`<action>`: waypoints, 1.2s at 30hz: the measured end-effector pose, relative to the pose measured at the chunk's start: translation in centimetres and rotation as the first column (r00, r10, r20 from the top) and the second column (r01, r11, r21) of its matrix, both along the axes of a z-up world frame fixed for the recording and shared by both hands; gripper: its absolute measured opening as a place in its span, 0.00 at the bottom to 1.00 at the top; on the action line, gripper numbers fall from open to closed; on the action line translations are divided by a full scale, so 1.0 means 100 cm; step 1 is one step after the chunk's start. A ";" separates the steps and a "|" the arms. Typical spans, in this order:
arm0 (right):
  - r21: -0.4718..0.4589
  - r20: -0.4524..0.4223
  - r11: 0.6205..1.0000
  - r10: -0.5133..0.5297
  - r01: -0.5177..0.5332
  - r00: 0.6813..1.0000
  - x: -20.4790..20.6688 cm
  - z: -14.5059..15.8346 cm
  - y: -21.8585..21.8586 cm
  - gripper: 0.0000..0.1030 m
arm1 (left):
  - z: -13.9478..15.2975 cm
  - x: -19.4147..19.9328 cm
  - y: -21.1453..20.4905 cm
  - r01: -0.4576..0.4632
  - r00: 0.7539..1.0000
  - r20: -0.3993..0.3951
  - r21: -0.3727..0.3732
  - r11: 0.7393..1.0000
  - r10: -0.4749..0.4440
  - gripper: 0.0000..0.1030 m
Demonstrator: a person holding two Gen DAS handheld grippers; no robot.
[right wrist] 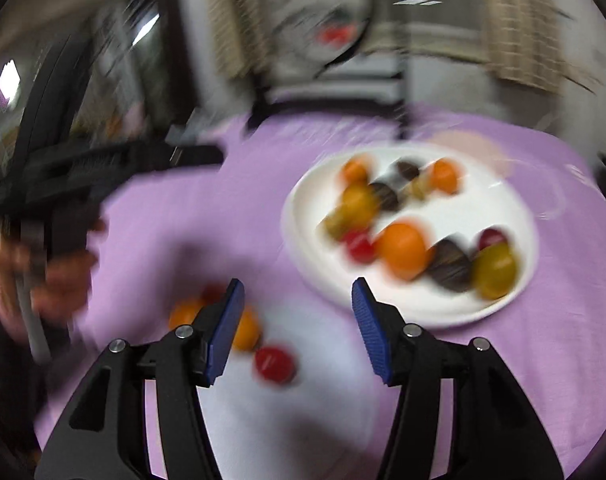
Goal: Organize fruits
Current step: 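Carry both fruits over the white plate and open both tools, then grasp a red tomato with the right tool while the left tool grasps an orange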
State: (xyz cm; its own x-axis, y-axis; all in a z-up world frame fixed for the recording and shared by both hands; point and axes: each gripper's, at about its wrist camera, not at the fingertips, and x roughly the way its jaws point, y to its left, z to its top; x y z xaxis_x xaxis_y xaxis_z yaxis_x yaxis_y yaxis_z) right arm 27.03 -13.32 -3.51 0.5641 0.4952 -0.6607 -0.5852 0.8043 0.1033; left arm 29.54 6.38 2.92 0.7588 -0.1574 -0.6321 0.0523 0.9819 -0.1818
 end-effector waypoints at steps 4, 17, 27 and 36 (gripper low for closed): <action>-0.182 0.018 0.978 0.107 -0.102 0.994 -0.014 -0.019 0.019 0.54 | -0.020 -0.023 0.029 -0.097 0.995 -0.030 0.012 0.995 0.098 0.96; -0.220 -0.052 0.969 0.104 -0.113 0.993 -0.011 -0.041 0.028 0.35 | -0.020 -0.049 0.048 -0.161 0.987 -0.006 0.018 0.987 0.161 0.96; -0.034 -0.108 0.999 0.002 -0.006 0.994 0.003 -0.024 -0.001 0.29 | -0.020 -0.055 0.044 -0.123 0.992 -0.012 0.038 0.992 0.124 0.96; 0.112 -0.079 0.981 -0.148 0.156 0.986 0.005 -0.008 -0.033 0.29 | -0.038 -0.068 -0.011 0.248 0.968 -0.062 0.093 0.964 -0.243 0.88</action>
State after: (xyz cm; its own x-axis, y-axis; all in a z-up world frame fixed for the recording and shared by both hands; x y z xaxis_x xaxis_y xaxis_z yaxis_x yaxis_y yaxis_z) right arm 27.49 -16.61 -4.27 0.5936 0.4836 -0.6432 -0.4448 0.8632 0.2386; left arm 22.78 5.27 -0.86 0.6722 -0.2695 -0.6896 0.2870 0.9534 -0.0928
